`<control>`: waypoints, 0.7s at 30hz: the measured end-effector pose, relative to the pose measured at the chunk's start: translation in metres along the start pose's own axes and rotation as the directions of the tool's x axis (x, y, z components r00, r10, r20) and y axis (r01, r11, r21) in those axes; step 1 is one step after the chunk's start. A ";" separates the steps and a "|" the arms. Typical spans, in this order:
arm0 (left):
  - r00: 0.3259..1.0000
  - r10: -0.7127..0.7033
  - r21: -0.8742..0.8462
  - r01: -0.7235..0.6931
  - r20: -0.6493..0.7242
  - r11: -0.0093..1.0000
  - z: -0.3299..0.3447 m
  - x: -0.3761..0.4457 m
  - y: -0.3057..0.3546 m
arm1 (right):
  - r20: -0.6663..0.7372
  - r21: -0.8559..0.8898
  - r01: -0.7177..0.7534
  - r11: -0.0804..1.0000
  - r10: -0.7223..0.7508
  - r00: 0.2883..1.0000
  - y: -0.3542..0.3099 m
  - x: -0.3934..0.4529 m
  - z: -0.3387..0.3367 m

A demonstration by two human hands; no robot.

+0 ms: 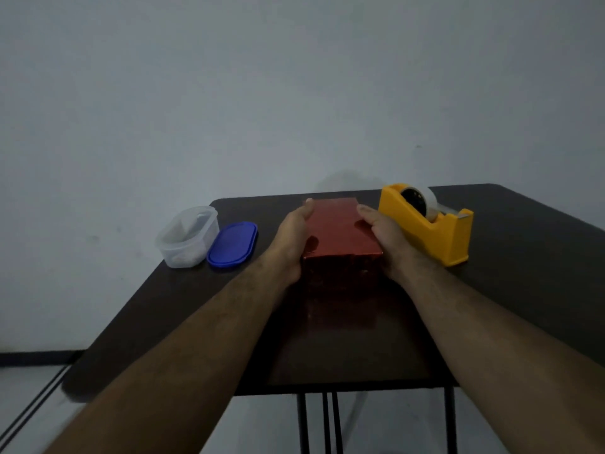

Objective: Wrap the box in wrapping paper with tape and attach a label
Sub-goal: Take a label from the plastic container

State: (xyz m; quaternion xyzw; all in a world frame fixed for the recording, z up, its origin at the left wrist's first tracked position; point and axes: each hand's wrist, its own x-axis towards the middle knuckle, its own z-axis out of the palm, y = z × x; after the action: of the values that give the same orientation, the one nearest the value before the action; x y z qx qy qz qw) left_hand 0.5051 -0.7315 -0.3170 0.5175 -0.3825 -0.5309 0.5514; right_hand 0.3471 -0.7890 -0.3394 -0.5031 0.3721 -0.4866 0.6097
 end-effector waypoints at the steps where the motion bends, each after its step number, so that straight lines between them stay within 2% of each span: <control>1: 1.000 0.001 -0.006 -0.001 -0.010 1.000 -0.001 0.000 0.000 | -0.019 0.016 0.001 1.000 -0.001 1.000 0.001 0.000 0.000; 5: 1.000 -0.007 -0.005 0.006 -0.030 1.000 -0.001 -0.006 0.004 | -0.082 0.001 0.027 1.000 -0.027 0.996 0.000 -0.004 -0.002; 8: 0.999 0.046 -0.002 -0.046 -0.028 0.999 0.009 -0.033 0.018 | -0.142 -0.053 0.052 0.997 -0.059 0.988 -0.004 -0.009 -0.006; 12: 0.995 0.059 -0.053 -0.064 -0.080 0.997 -0.006 -0.005 0.009 | -0.196 -0.086 0.174 0.981 -0.188 0.962 -0.009 -0.010 -0.002; 14: 0.974 0.181 0.044 -0.177 -0.136 0.983 -0.019 0.002 0.008 | -0.187 -0.197 0.211 0.957 -0.248 0.951 -0.016 -0.016 0.007; 16: 0.927 0.329 0.160 -0.303 -0.180 0.940 -0.039 0.009 0.008 | -0.114 -0.365 0.242 0.899 -0.301 0.947 -0.024 -0.018 0.016; 18: 0.847 0.480 0.246 -0.427 -0.229 0.870 -0.063 0.007 0.011 | 0.022 -0.608 0.326 0.724 -0.394 0.919 -0.037 -0.017 0.027; 21: 0.708 0.666 0.490 -0.505 -0.237 0.711 -0.105 -0.006 0.019 | 0.257 -0.902 0.345 0.260 -0.319 0.912 -0.062 -0.019 0.056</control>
State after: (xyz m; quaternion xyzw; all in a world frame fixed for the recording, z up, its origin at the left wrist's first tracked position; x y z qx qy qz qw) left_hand 0.6101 -0.7101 -0.3153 0.5601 -0.5067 -0.1193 0.6444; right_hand 0.3818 -0.7581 -0.2670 -0.8308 0.4612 -0.2953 0.0992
